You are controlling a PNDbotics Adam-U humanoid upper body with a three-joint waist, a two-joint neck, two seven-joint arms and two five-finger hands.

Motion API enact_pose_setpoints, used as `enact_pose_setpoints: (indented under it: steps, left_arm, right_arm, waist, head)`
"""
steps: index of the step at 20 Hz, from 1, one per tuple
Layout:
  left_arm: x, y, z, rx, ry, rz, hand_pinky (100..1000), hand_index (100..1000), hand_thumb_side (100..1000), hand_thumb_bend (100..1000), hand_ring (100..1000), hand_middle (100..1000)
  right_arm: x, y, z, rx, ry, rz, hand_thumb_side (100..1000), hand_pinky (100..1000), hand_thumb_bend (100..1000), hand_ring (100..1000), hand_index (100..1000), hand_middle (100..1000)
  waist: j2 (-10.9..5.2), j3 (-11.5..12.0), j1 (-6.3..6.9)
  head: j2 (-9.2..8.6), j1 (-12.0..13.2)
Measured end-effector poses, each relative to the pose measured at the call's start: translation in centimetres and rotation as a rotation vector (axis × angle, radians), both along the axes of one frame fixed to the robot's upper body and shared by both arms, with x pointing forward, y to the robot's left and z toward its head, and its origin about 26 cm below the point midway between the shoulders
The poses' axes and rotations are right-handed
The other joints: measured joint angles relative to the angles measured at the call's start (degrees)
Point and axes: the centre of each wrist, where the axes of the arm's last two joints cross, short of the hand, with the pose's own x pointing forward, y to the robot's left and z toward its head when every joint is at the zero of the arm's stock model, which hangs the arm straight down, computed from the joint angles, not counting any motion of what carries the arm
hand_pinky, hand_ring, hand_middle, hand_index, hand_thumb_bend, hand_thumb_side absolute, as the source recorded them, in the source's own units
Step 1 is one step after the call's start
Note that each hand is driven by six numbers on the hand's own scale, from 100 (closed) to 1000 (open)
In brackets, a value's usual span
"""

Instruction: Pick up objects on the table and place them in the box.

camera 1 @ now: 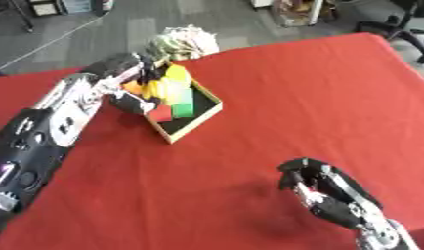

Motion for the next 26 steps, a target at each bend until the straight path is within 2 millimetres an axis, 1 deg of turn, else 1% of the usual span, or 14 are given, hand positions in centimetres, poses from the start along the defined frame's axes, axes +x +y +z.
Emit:
enact_pose_setpoints:
  steps: [3,4,5,7,8,9,10,12,13,14,16,20,23,26]
  left_arm:
    - [0.3,0.0,-1.3,-0.027,-0.011,0.031,688,697,154,218,604,554]
    - [0.3,0.0,-1.6,-0.037,-0.018,0.042,693,705,139,218,612,563]
    - [0.4,0.1,-2.0,-0.047,-0.026,0.054,695,708,153,215,614,566]
    - [0.5,0.2,-2.6,-0.059,-0.039,0.075,706,734,154,235,633,595]
    - [0.6,0.3,-2.8,-0.063,-0.045,0.082,720,775,154,280,656,632]
    - [0.6,0.3,-3.0,-0.065,-0.048,0.088,728,790,153,297,667,650]
    - [0.7,0.4,-3.2,-0.063,-0.050,0.093,747,831,149,363,697,698]
    - [0.7,0.5,-3.3,-0.056,-0.051,0.098,761,861,131,434,715,733]
    - [0.7,0.6,-3.3,-0.055,-0.051,0.101,763,865,131,439,719,738]
    - [0.7,0.7,-3.3,-0.053,-0.053,0.105,769,872,166,448,729,752]
    - [0.7,0.9,-3.3,-0.058,-0.058,0.117,777,882,215,454,740,770]
    - [0.6,1.2,-2.8,-0.088,-0.076,0.142,784,885,255,432,751,781]
    - [0.4,1.9,-2.0,-0.127,-0.087,0.156,784,881,253,402,752,778]
    - [-0.5,2.8,-0.6,-0.182,-0.115,0.143,784,863,232,372,749,768]
  right_arm:
    - [0.0,0.0,0.0,0.000,0.000,0.001,368,733,100,576,717,533]
    - [0.0,0.0,0.0,0.000,0.000,0.001,367,733,100,576,716,532]
    - [0.0,0.0,0.0,0.000,0.000,0.001,367,733,100,576,717,532]
    - [0.0,0.0,0.0,0.000,0.001,0.001,367,733,100,576,716,532]
    - [0.0,0.0,0.0,0.000,0.001,0.001,367,733,100,576,716,532]
    - [0.0,0.0,0.0,0.000,0.001,0.001,367,733,100,576,716,532]
    - [0.0,0.0,0.0,-0.001,0.002,0.001,367,733,100,576,716,532]
    - [0.0,0.0,0.0,-0.001,0.002,0.001,367,733,100,576,716,532]
    - [0.0,0.0,-0.1,-0.001,0.002,0.001,367,733,100,576,716,532]
    - [0.0,0.0,-0.1,-0.001,0.002,0.001,367,733,100,576,716,532]
    - [0.0,0.0,-0.1,-0.001,0.002,0.000,366,732,100,576,716,532]
    - [0.0,0.0,-0.1,-0.001,0.003,0.000,365,732,100,576,717,532]
    - [0.0,0.0,-0.1,0.000,0.003,0.000,365,732,100,576,716,532]
    - [0.0,0.0,-0.1,0.000,0.003,-0.001,366,732,100,576,716,532]
  waist:
    - [0.00,-0.09,0.00]
    - [0.00,-0.16,0.00]
    - [0.00,-0.28,0.00]
    - [0.00,-0.31,0.00]
    - [0.00,-0.31,0.00]
    - [0.00,-0.31,0.00]
    - [0.00,-0.31,0.00]
    - [0.00,-0.31,0.00]
    - [0.00,-0.31,0.00]
    - [0.00,-0.31,0.00]
    - [0.00,-0.31,0.00]
    - [0.00,-0.27,0.00]
    - [0.00,-0.12,0.00]
    - [0.00,0.12,0.00]
  head:
    - [0.00,0.00]
    - [-0.01,0.00]
    - [-0.01,0.00]
    - [-0.01,0.00]
    - [-0.01,0.00]
    - [-0.01,0.00]
    - [-0.01,0.00]
    - [-0.01,0.00]
    - [-0.01,0.00]
    - [-0.02,0.00]
    - [-0.02,-0.01]
    - [-0.03,-0.08]
    - [-0.03,-0.23]
    - [-0.03,-0.28]
